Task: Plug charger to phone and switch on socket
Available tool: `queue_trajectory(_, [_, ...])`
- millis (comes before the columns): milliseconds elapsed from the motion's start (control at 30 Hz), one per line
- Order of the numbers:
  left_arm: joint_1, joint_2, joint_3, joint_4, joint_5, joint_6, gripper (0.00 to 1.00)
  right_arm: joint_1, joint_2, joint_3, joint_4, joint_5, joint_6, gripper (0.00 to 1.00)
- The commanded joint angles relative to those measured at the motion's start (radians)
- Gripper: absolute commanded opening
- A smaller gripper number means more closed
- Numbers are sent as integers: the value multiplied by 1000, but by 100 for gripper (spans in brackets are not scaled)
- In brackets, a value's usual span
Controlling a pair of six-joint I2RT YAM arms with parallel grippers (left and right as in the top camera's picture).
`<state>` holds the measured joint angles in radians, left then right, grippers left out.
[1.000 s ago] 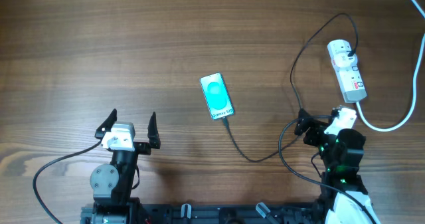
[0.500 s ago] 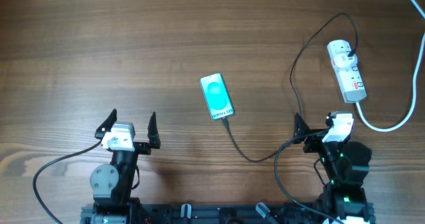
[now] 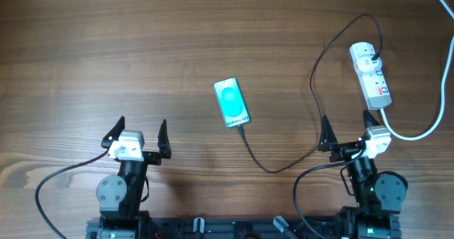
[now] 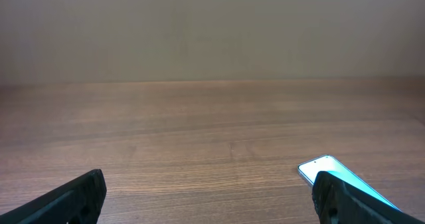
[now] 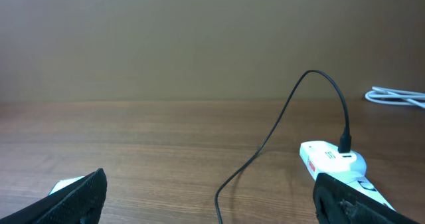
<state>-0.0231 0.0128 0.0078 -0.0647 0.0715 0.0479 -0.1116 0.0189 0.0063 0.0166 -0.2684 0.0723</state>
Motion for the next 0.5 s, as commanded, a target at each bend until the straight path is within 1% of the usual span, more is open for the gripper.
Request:
queue_trajectory(0, [8, -10, -2, -10, -17, 16, 100, 38, -16, -2, -6, 118, -20, 100])
queue_trajectory(67, [8, -10, -2, -10, -17, 16, 100, 81, -16, -2, -15, 228, -27, 99])
queue_trajectory(133, [8, -10, -2, -10, -17, 16, 100, 96, -16, -2, -14, 231, -99, 100])
queue_trajectory(467, [8, -10, -2, -10, -17, 16, 100, 95, -16, -2, -14, 231, -97, 100])
